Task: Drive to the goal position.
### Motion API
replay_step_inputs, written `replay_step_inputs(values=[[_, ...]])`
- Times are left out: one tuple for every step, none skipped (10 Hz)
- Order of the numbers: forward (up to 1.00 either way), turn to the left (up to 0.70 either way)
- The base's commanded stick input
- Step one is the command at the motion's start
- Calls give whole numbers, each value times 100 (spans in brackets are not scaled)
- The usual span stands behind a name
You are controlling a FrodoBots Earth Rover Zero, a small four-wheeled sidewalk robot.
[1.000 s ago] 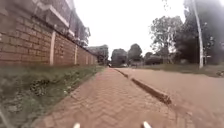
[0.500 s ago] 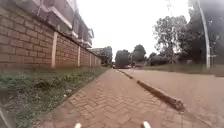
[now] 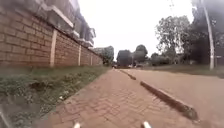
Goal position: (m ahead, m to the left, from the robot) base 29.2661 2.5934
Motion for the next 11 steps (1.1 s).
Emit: replay_step_inputs(values=[[50, 0], [50, 0], [50, 3], [50, 7], [50, 0], [50, 0], [50, 9], [50, 22], [50, 18], [50, 4], [50, 0]])
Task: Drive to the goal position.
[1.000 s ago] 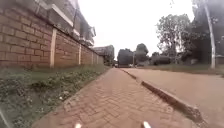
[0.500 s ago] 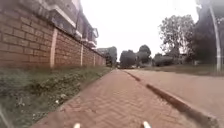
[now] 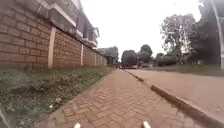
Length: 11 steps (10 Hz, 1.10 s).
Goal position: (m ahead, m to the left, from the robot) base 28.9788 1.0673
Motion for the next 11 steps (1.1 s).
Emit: replay_step_inputs(values=[[50, 0], [50, 0], [50, 6], [50, 13], [50, 8], [50, 3], [50, 0], [50, 0], [50, 0], [50, 0], [50, 0]])
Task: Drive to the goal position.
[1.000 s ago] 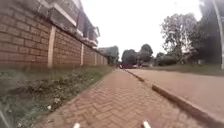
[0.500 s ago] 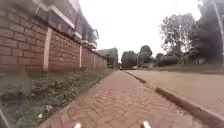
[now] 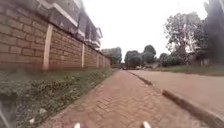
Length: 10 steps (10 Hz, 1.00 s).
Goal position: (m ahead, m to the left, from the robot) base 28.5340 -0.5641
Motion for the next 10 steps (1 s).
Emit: replay_step_inputs(values=[[50, 0], [50, 0], [50, 0], [50, 0], [50, 0], [50, 0], [50, 0], [50, 0], [50, 0], [50, 0]])
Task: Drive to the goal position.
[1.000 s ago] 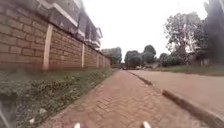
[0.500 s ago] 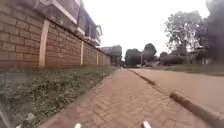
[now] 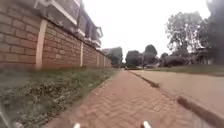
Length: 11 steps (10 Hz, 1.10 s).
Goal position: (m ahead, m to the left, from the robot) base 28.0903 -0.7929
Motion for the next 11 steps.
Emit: replay_step_inputs(values=[[50, 3], [50, 12], [50, 19], [50, 3], [50, -29], [50, -50], [50, -50], [50, -50], [50, -50], [50, -50], [50, -50]])
